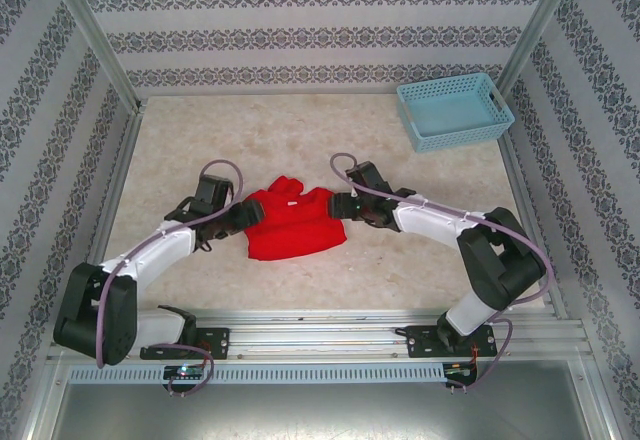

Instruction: Fold the inside-out t-shirt

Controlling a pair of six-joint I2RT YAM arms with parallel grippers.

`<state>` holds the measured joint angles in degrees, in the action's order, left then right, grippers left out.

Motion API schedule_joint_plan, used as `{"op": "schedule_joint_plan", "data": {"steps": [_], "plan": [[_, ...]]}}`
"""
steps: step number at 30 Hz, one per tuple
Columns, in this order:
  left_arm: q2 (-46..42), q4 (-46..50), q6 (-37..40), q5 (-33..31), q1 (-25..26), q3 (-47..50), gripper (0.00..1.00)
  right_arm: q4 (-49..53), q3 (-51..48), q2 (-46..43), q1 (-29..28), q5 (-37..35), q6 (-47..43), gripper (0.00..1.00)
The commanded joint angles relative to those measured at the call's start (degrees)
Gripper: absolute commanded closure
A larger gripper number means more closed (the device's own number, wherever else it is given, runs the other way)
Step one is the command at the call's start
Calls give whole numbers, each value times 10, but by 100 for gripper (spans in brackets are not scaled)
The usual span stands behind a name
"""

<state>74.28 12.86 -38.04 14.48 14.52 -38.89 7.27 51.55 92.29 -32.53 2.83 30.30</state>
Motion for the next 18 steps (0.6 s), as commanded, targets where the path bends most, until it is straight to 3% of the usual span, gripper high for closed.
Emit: {"op": "schedule_joint_plan", "data": {"steps": [1,5,11,13,15,18], "plan": [[40,-8,20,28,-14,-27,23,-2,25,16,21,34,27,26],[80,-29,12,47,-16,-44,28,1,67,68,25,55,38,26],[96,-44,10,70,-14,-48,56,12,134,144,6,96,41,29],[89,-33,10,62,-14,-47,68,17,161,172,-2,102,39,38],[79,-27,13,52,-14,-42,73,27,191,196,-11,100,32,47],[56,0,21,30,-13,-43,80,45,233,224,-22,85,21,70]]}}
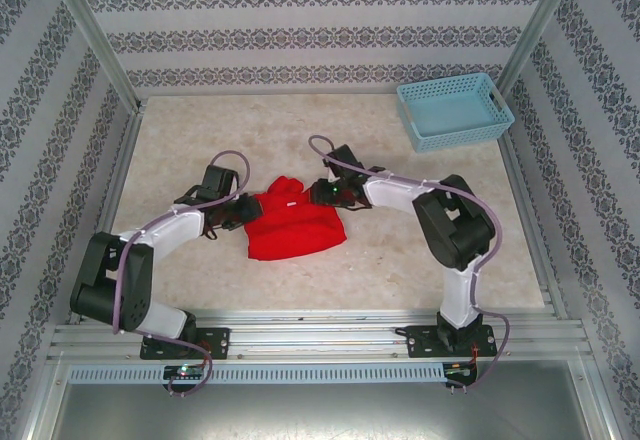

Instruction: Fold the inside-out t-shirt

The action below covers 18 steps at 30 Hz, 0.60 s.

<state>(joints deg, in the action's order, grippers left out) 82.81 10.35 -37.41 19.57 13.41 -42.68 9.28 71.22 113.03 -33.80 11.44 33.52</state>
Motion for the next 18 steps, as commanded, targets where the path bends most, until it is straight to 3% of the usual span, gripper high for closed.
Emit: {"op": "schedule_joint_plan", "data": {"steps": [1,6,10,17,18], "plan": [[-39,37,18,-30,-2,-9,83,23,42,16,-12,-13,-15,76],[-94,87,41,-69,-1,-21,88,24,65,3,-17,-41,-36,94],[-147,111,58,-98,-1,-29,88,26,127,24,-19,-34,-53,100],[-200,164,72,-159,-2,-50,88,68,320,126,-32,-8,-71,100],[-204,169,71,-167,-2,-49,83,72,343,140,-36,-4,-72,100]]}}
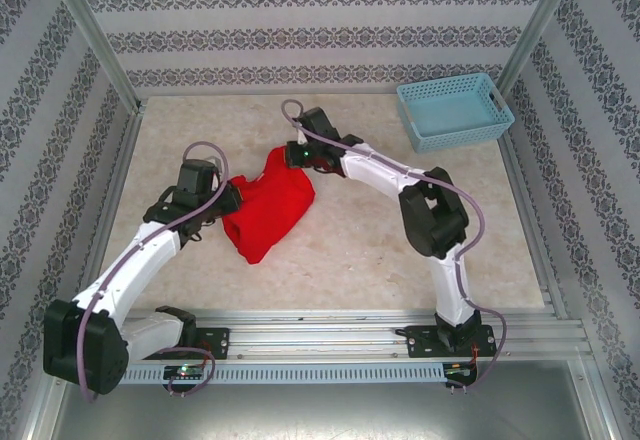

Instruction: Fold the inside-out t-shirt

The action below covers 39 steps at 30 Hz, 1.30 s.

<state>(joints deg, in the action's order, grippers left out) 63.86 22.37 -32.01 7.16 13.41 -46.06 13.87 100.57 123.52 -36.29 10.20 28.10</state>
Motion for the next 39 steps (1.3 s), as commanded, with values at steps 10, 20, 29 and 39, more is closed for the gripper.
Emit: {"op": "schedule_joint_plan", "data": {"steps": [10,20,29,39], "plan": [[34,57,4,-27,-5,-8,61,34,85,67,-20,11,-33,100],[43,117,-57,-118,-5,-28,29,26,47,46,-14,3,-45,100],[84,74,-76,-67,-47,-10,29,20,30,38,-13,-4,-48,100],[108,68,-63,-54,-23,-60,77,6,-3,19,-1,-14,-45,100]]}}
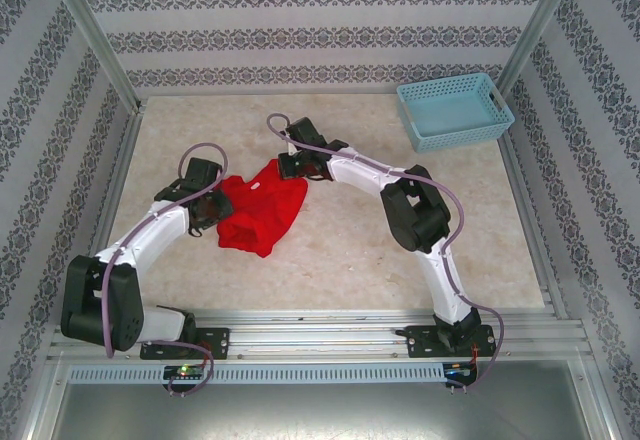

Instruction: Fold the inside-out t-shirt

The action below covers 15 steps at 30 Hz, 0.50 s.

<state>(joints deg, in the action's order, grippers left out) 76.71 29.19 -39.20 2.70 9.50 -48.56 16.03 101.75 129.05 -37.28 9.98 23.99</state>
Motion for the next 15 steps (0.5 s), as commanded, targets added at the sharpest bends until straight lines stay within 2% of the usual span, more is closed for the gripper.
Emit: {"op": "schedule_joint_plan", "data": {"steps": [1,7,11,15], "plan": [[-28,15,13,-29,30,-47,79,-20,-21,-41,12,-12,-2,100],[-56,51,29,-117,131,-104,91,-40,-59,-77,27,-16,5,100],[-40,35,29,-119,202,-134,100,-68,-117,-121,46,-10,16,100],[-8,-14,16,-106,284,-155,100,-103,-196,-168,74,2,31,100]]}}
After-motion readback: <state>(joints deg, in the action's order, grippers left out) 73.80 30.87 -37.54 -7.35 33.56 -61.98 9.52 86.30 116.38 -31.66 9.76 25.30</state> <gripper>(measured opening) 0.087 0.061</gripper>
